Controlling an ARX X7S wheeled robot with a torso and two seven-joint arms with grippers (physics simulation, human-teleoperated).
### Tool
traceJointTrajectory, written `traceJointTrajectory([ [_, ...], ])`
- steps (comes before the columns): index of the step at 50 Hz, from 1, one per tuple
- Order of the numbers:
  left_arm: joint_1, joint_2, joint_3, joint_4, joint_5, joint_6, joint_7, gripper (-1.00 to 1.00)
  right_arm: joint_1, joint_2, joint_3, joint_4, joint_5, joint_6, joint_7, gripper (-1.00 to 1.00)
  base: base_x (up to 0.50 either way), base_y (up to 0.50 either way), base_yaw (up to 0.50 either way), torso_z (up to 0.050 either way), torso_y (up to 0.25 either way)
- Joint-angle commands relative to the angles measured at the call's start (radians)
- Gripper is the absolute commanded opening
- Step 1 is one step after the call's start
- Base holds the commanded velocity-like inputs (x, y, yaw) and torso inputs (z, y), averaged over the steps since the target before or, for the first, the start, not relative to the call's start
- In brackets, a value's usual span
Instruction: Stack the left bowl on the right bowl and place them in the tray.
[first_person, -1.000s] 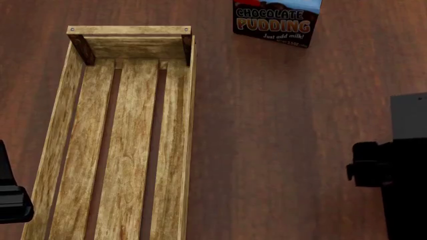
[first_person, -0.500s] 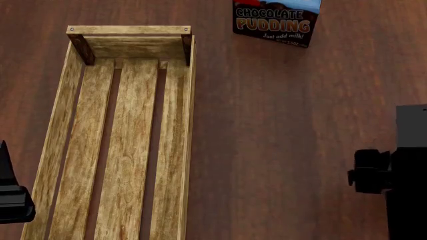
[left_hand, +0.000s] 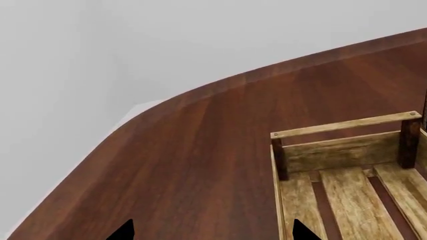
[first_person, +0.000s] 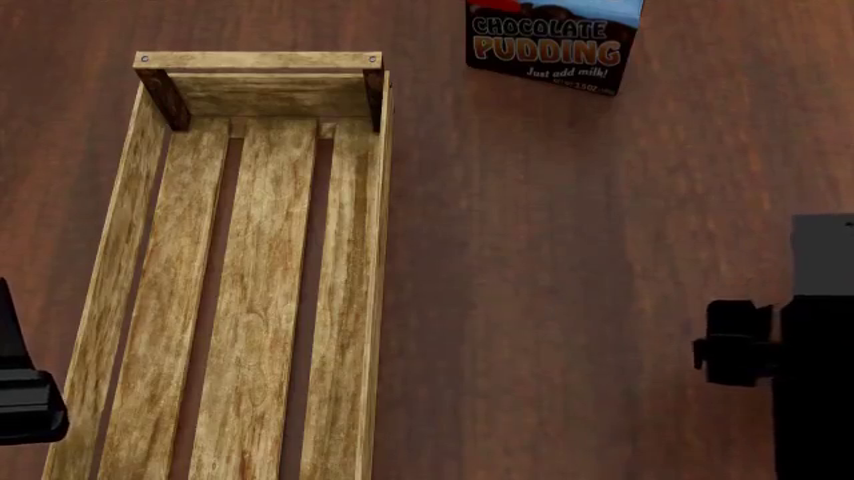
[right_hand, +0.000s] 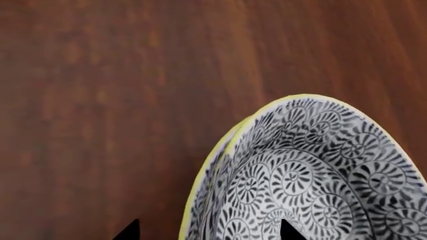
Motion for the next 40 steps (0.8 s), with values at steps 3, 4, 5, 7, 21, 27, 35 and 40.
traceJointTrajectory([
  [3, 0.0, -0.003, 0.006, -0.003, 0.003, 0.003, -0.002, 1.0, -0.01, -0.019, -0.008, 0.045, -0.014, -0.036, -0.027, 1.0, 0.0, 0.0, 0.0, 0.0, 0.0],
  [4, -0.001, -0.002, 0.005, -0.005, 0.001, 0.003, -0.002, 1.0, -0.011, -0.019, -0.009, 0.046, -0.015, -0.037, -0.028, 1.0, 0.0, 0.0, 0.0, 0.0, 0.0],
  [5, -0.001, -0.003, 0.006, -0.005, 0.002, 0.002, -0.003, 1.0, -0.012, -0.018, -0.009, 0.044, -0.014, -0.037, -0.028, 1.0, 0.0, 0.0, 0.0, 0.0, 0.0],
  [7, -0.002, -0.003, 0.009, -0.004, 0.003, 0.001, -0.003, 1.0, -0.016, -0.015, -0.004, 0.041, -0.011, -0.038, -0.026, 1.0, 0.0, 0.0, 0.0, 0.0, 0.0],
  [21, -0.004, -0.005, 0.02, -0.003, 0.006, -0.004, -0.007, 1.0, -0.041, -0.013, 0.0, 0.055, -0.011, -0.058, -0.03, 1.0, 0.0, 0.0, 0.0, 0.0, 0.0],
  [27, -0.004, -0.005, 0.02, -0.006, 0.006, -0.002, -0.009, 1.0, -0.035, -0.027, -0.02, 0.087, -0.024, -0.049, -0.041, 1.0, 0.0, 0.0, 0.0, 0.0, 0.0],
  [35, -0.005, -0.007, 0.023, -0.01, 0.007, 0.0, -0.01, 1.0, -0.005, -0.059, -0.073, 0.175, -0.053, -0.013, -0.078, -1.0, 0.0, 0.0, 0.0, 0.0, 0.0],
  [40, -0.006, -0.007, 0.025, -0.012, 0.008, 0.002, -0.011, 1.0, 0.0, -0.065, -0.082, 0.194, -0.06, -0.009, -0.085, -1.0, 0.0, 0.0, 0.0, 0.0, -0.004],
])
